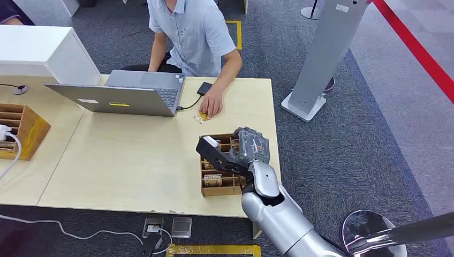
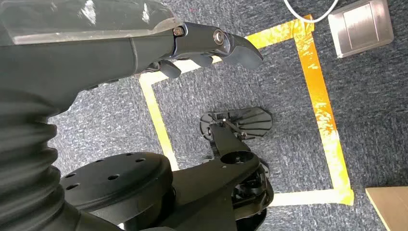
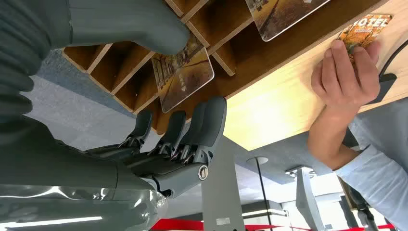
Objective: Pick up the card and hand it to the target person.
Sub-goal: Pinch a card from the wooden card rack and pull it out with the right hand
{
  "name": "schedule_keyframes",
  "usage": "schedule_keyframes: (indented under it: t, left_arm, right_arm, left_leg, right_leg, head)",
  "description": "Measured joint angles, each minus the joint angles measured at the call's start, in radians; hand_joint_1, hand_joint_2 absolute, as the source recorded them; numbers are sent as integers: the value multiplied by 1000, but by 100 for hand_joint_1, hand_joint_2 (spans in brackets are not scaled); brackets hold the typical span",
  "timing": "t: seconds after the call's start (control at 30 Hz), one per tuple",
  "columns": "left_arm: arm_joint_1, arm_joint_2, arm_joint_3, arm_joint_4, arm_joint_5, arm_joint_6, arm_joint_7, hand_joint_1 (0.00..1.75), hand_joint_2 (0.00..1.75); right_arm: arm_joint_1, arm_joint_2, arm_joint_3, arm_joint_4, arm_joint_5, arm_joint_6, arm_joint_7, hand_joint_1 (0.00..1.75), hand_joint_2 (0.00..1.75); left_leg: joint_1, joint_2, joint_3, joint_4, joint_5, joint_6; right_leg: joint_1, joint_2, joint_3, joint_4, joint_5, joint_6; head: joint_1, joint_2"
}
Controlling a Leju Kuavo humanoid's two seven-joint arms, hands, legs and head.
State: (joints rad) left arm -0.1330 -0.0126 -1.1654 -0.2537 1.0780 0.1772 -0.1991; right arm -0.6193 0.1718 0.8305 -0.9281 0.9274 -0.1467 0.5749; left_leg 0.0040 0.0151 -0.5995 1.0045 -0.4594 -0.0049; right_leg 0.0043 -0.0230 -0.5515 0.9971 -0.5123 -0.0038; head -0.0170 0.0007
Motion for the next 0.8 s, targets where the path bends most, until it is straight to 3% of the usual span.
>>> schedule_keyframes:
  t: [0.8]
  left_arm:
    - [-1,0,0,0,-16,0,4,0,175]
  right_arm:
    - [-7,-9,0,31,-7,-1,24,91,175]
  left_leg:
    - [0,0,0,0,0,0]
  right_leg:
    - [0,0,0,0,0,0]
  head:
    - [0,0]
